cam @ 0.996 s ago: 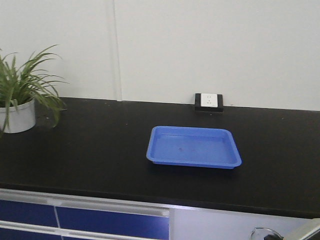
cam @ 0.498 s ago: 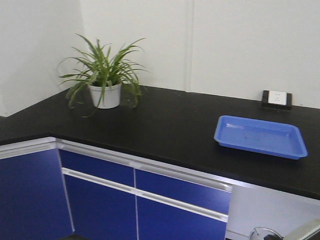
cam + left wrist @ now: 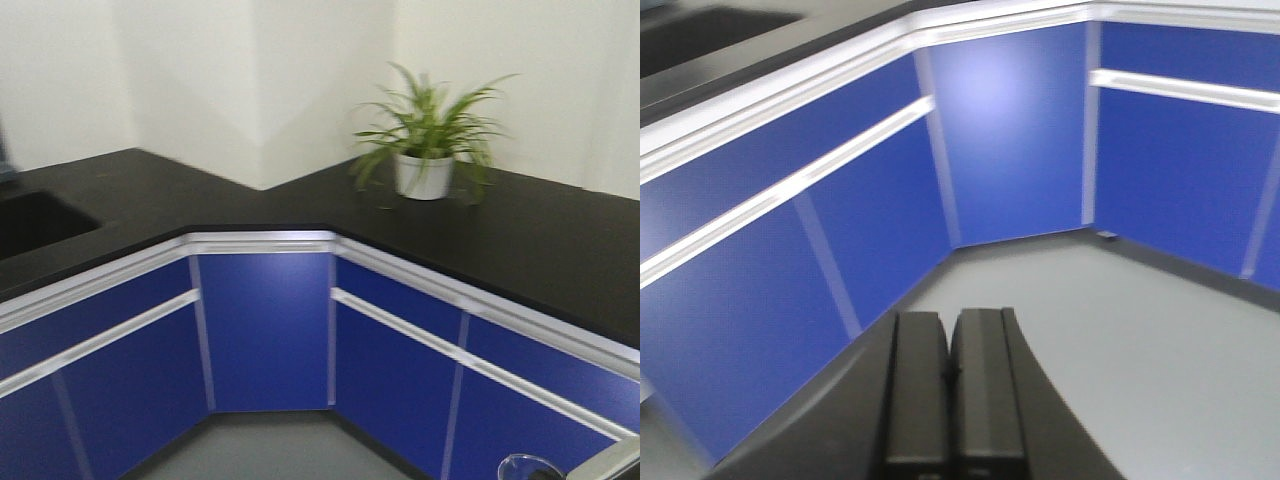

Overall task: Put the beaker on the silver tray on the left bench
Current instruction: 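Carry the beaker in the right gripper to the silver tray bench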

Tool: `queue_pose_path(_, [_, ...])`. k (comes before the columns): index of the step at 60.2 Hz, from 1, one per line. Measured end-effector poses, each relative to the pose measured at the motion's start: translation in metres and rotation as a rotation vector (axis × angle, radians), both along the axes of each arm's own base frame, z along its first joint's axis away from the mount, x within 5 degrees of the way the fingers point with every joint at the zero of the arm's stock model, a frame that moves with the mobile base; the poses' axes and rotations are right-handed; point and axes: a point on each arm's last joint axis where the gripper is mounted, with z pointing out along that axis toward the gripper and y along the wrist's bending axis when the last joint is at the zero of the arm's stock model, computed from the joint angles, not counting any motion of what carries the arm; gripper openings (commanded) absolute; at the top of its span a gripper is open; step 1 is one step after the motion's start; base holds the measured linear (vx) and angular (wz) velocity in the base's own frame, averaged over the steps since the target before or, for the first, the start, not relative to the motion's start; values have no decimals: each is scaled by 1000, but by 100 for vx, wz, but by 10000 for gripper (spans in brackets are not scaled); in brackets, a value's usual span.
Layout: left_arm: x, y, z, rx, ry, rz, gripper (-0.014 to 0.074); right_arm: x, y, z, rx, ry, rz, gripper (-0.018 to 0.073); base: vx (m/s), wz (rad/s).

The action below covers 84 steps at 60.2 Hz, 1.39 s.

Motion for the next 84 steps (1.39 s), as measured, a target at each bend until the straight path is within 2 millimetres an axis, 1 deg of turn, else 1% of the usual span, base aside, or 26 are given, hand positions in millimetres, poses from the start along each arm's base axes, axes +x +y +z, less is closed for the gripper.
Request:
queue_pose_path(24, [0,0,0,0,0,0,1,0,0,0,1,-1,1,-11,-19,72])
queue_pose_path(48, [0,0,0,0,0,0,1,0,0,0,1,-1,1,-11,-12,53])
queue_pose_path(84, [0,0,0,0,0,0,1,0,0,0,0,0,0,-11,3,53])
